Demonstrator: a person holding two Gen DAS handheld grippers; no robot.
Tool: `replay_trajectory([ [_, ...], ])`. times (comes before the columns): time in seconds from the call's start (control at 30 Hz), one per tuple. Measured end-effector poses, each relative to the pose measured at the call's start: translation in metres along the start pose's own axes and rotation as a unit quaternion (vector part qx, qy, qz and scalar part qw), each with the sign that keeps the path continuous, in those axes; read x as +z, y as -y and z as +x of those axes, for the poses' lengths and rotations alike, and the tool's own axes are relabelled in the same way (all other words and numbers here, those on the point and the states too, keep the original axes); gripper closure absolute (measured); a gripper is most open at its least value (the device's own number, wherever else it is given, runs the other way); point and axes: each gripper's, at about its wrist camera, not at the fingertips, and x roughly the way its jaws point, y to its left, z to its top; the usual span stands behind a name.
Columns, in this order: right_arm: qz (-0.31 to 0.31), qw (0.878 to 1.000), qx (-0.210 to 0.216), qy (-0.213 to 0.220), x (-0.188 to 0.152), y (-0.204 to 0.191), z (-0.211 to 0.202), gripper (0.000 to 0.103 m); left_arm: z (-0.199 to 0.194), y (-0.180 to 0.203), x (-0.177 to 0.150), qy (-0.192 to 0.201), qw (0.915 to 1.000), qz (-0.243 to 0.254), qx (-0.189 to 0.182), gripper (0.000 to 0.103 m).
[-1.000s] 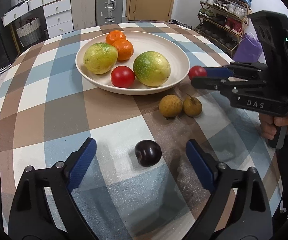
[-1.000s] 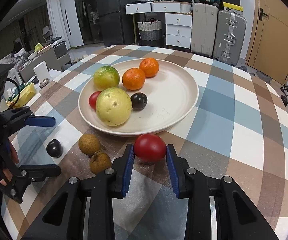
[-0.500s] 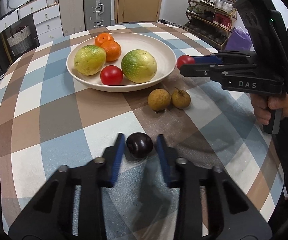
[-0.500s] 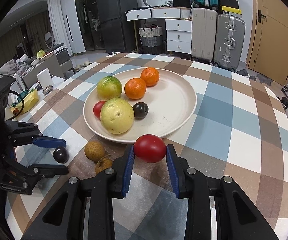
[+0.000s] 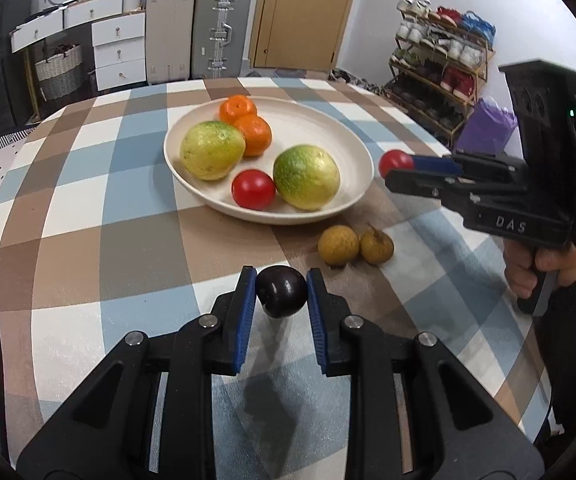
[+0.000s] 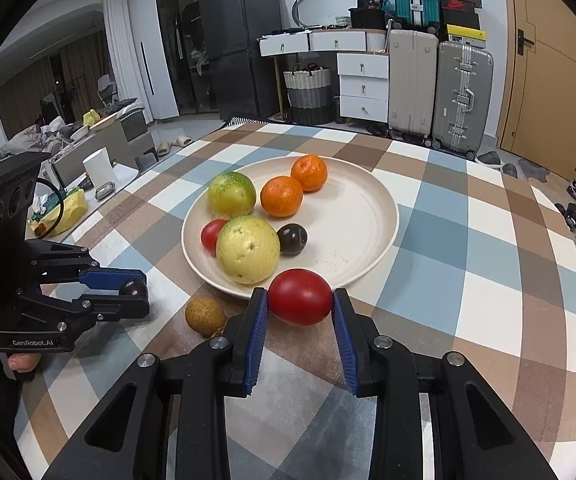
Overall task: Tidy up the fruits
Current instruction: 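Lower the plum and tomato into the white plate and open both tools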
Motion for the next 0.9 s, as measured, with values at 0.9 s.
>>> replay_trajectory([
  [0.9,0.068,0.995,-0.033,0.071,0.007,0.023,-0.011,0.07,0.016,0.0,0.069,0.122,0.9903,-0.038,0.056,0.08],
])
